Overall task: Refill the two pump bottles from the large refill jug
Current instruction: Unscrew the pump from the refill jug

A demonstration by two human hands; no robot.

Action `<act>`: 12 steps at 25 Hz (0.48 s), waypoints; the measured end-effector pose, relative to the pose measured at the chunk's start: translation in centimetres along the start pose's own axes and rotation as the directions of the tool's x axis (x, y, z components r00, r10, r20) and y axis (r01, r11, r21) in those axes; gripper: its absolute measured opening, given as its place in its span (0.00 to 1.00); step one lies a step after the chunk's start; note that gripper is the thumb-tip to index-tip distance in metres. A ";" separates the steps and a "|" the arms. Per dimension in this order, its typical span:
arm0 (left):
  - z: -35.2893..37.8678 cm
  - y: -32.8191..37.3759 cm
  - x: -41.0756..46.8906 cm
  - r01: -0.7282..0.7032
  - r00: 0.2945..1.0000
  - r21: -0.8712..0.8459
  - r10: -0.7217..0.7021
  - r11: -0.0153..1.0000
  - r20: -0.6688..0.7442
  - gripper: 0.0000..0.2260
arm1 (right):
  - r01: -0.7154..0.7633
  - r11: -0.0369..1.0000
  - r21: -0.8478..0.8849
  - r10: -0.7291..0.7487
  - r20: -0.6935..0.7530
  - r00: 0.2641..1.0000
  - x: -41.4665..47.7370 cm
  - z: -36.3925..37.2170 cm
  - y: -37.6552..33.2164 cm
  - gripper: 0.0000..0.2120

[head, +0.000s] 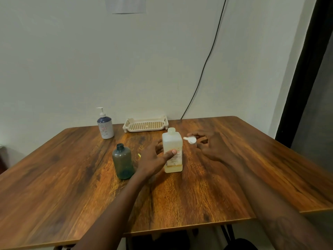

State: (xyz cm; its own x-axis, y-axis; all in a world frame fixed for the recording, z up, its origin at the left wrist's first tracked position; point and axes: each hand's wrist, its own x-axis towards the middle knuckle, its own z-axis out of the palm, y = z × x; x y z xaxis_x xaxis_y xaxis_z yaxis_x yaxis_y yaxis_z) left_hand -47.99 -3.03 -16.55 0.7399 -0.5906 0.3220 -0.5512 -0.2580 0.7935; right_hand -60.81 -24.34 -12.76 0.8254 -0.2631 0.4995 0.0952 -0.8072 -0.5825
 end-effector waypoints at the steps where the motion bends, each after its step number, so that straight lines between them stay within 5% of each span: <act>1: 0.1 -0.1 -0.1 -0.004 1.000 -0.003 0.004 1.000 -0.017 0.36 | -0.029 0.999 -0.042 0.031 0.051 0.998 -0.8 0.4 0.6 0.18; 5: 0.5 -0.5 -0.7 -0.010 0.998 -0.018 0.008 1.000 -0.057 0.36 | -0.151 0.977 -0.147 0.165 0.090 0.982 -2.7 2.0 2.6 0.13; 12: 0.6 -1.0 -1.0 0.004 0.997 -0.034 -0.007 0.999 -0.077 0.35 | -0.159 0.965 -0.211 0.192 0.151 0.970 -2.3 2.9 3.8 0.15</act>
State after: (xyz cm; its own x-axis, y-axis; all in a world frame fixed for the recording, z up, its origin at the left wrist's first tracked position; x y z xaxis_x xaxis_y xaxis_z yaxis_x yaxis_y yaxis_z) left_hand -48.42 -2.64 -17.96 0.7711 -0.5282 0.3556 -0.5350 -0.2345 0.8117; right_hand -60.69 -25.27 -17.97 0.9028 -0.3305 0.2752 -0.1564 -0.8484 -0.5057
